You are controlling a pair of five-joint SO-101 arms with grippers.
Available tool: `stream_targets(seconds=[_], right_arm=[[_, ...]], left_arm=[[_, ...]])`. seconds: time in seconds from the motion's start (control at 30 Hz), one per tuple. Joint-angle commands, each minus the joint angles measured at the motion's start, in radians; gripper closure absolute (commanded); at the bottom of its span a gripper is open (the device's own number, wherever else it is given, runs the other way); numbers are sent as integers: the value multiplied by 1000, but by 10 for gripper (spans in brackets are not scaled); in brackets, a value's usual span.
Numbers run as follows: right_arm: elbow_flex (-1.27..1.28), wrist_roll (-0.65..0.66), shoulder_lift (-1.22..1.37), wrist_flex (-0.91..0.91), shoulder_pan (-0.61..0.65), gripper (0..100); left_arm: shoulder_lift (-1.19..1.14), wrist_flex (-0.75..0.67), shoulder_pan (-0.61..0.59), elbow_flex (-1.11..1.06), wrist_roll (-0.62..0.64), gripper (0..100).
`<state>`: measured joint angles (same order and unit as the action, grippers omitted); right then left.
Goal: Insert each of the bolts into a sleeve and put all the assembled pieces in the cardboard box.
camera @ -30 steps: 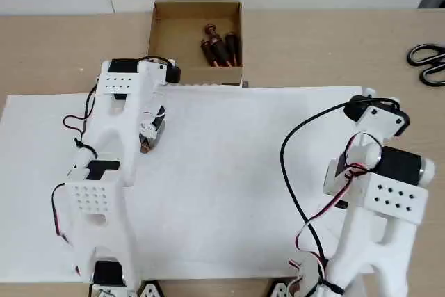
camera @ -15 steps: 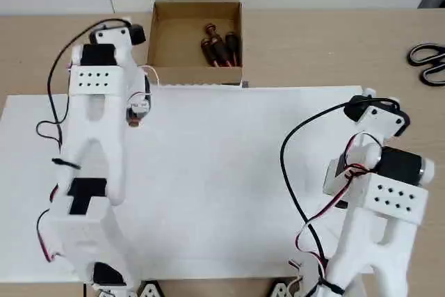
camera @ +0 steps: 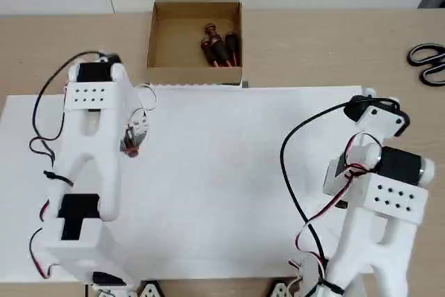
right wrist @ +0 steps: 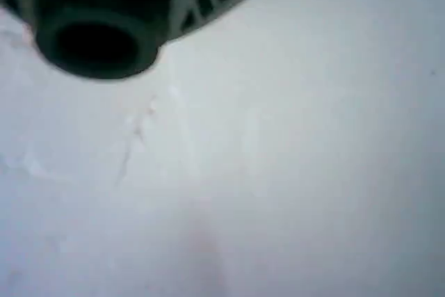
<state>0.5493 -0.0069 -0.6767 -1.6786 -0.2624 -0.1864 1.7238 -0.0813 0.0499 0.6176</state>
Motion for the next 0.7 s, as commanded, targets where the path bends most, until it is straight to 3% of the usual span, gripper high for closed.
stream_targets(seconds=[0.0,0.4,0.5,0.67], right_arm=[[-5,8,-25,10,-7,995],[-5,8,-25,10,-7,995],[-5,8,-25,10,-8,995],[-5,8,-27,10,-8,995]], left_arm=[[63,26,-2,-30,198,994],[61,-15,-5,-38,842,993],[60,-9,-5,-39,922,993],[60,-15,-5,-48,937,993]])
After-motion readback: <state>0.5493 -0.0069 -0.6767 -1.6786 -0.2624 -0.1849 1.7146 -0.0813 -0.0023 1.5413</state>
